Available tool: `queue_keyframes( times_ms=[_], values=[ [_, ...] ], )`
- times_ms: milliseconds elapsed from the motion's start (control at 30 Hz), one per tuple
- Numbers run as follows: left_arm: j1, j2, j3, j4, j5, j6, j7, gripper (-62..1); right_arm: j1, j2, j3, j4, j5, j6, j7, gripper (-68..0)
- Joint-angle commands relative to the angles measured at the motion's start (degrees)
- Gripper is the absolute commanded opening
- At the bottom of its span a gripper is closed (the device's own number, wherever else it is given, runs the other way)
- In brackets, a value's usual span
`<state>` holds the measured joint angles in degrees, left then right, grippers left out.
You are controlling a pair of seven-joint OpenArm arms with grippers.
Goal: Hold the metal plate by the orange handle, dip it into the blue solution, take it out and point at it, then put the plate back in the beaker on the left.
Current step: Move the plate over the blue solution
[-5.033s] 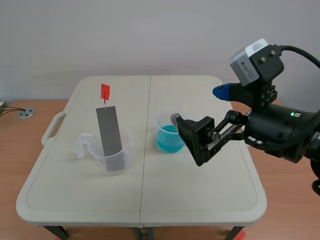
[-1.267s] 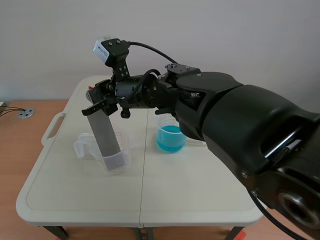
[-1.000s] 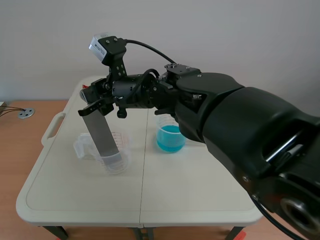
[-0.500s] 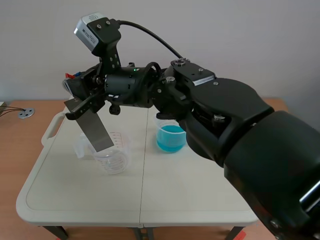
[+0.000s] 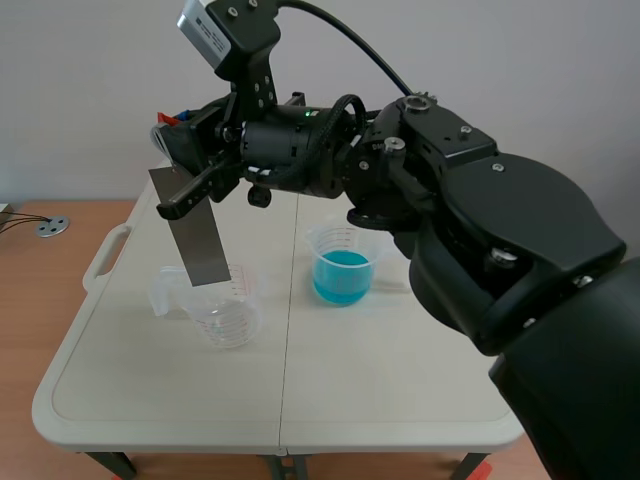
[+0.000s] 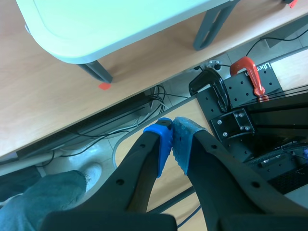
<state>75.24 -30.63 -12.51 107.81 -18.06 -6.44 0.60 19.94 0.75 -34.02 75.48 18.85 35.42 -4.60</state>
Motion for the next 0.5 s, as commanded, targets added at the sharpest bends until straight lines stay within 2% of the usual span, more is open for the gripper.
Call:
queue_keyframes(
  times_ms=[0,467],
  values=[
    [0.2,0.1,0.0,0.6,-0.3,-0.3,-0.7,-58.2,1.0,0.2,0.8,2.3,0.8,0.0,0.6,-66.2],
    [0.2,0.1,0.0,0.6,-0.3,-0.3,-0.7,-58.2,-0.2,4.3,7.0,12.0,0.9,0.0,-2.2,-66.2]
  ],
)
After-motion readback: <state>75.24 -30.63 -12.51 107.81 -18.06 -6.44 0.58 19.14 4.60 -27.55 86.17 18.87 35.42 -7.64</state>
